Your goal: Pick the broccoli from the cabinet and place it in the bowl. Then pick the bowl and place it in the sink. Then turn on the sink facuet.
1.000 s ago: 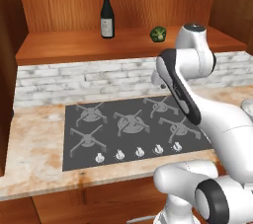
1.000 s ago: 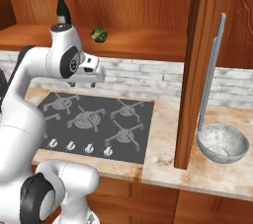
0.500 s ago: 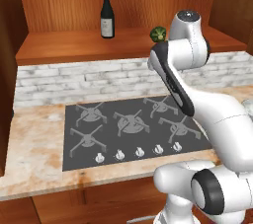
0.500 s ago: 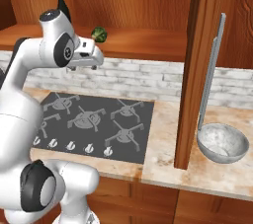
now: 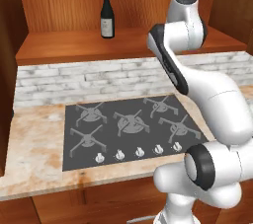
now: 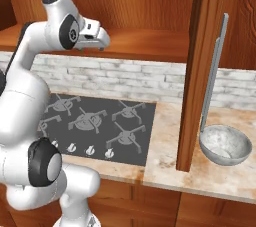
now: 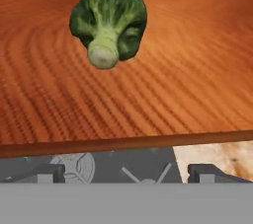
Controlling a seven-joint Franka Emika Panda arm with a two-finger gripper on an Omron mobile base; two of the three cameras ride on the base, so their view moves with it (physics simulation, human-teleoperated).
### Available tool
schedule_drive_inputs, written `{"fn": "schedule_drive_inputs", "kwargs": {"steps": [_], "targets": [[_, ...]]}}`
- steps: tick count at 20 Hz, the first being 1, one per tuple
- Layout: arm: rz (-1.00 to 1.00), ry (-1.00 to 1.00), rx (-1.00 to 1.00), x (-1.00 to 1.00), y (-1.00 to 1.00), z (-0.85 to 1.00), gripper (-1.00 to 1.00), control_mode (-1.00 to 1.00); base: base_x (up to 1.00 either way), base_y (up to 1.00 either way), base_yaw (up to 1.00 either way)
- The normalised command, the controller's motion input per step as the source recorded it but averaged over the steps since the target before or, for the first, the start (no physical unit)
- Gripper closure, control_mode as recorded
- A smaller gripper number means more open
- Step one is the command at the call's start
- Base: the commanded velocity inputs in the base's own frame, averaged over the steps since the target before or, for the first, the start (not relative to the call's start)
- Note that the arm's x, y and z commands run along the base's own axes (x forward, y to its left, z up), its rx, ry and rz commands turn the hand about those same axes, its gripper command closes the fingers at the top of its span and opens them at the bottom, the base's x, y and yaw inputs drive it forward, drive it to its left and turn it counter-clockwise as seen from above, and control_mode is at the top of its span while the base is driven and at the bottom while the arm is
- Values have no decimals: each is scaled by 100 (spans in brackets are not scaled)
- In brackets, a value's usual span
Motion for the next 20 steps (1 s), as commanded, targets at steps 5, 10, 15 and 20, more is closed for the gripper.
{"fn": "schedule_drive_inputs", "kwargs": {"steps": [5,10,15,20], "targets": [[-4,3,1,43,0,1,-100,-100,0,0,0],[0,0,0,53,0,0,-100,-100,0,0,0],[0,0,0,72,0,-1,-100,-100,0,0,0],[0,0,0,75,0,-9,-100,-100,0,0,0]]}}
